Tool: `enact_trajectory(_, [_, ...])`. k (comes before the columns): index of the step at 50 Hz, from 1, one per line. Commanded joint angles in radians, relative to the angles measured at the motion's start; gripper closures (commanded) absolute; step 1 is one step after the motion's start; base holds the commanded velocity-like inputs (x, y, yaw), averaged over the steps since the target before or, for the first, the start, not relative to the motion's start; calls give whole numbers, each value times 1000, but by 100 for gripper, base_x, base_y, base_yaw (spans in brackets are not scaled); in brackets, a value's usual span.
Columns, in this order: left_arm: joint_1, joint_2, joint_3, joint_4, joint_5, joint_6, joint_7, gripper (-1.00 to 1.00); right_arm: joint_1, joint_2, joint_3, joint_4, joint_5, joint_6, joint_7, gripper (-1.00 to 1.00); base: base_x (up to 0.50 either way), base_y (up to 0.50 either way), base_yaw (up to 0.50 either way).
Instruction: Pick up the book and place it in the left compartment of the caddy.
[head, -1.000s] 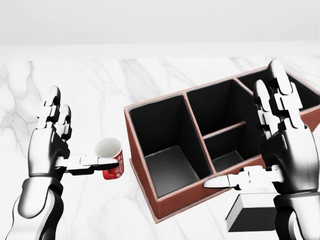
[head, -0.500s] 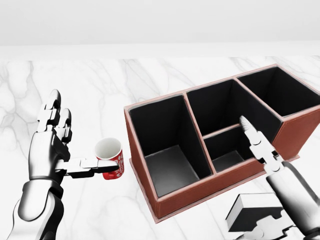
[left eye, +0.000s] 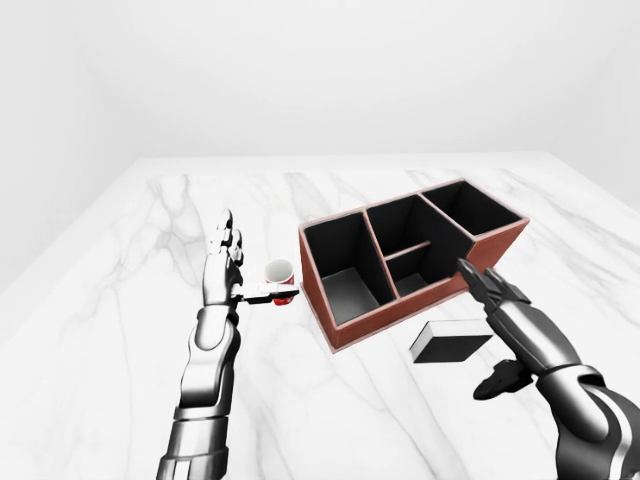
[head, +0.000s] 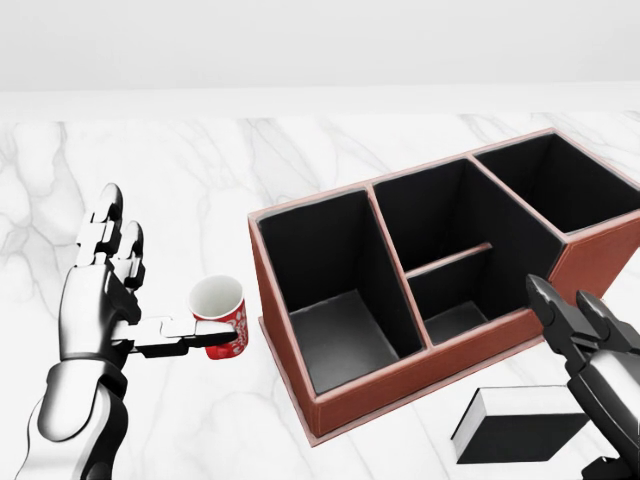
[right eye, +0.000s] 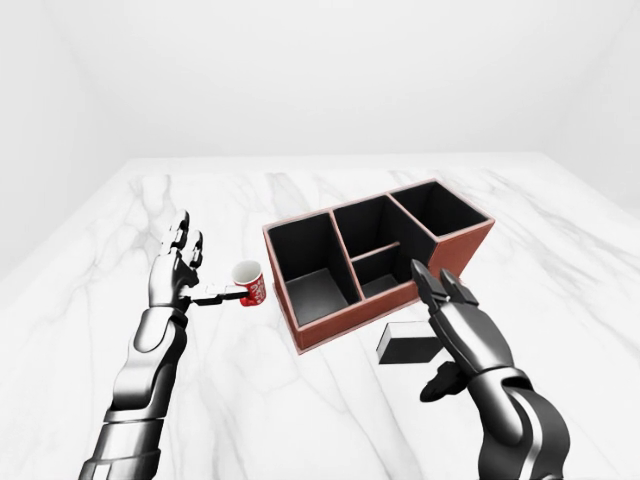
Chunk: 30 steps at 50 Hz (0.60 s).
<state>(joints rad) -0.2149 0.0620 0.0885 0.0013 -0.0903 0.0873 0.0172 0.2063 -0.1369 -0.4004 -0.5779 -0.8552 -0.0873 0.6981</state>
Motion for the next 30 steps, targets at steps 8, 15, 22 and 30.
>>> enact_trajectory(8, [11,-2,-1,-5,0,0,0,-100,-135,-74,67,260,-266,0,-51,-100,0,0,0])
enact_trajectory(15, [21,-4,-4,-18,4,0,0,-100,-228,-108,168,355,-320,0,-91,-100,0,0,0])
enact_trajectory(22, [22,-5,-3,-19,6,0,-1,-100,-438,-122,305,552,-405,0,-93,-100,0,0,0])
enact_trajectory(30, [20,-4,-2,-5,4,0,-1,-100,-455,-109,347,619,-444,0,-77,-100,0,0,0])
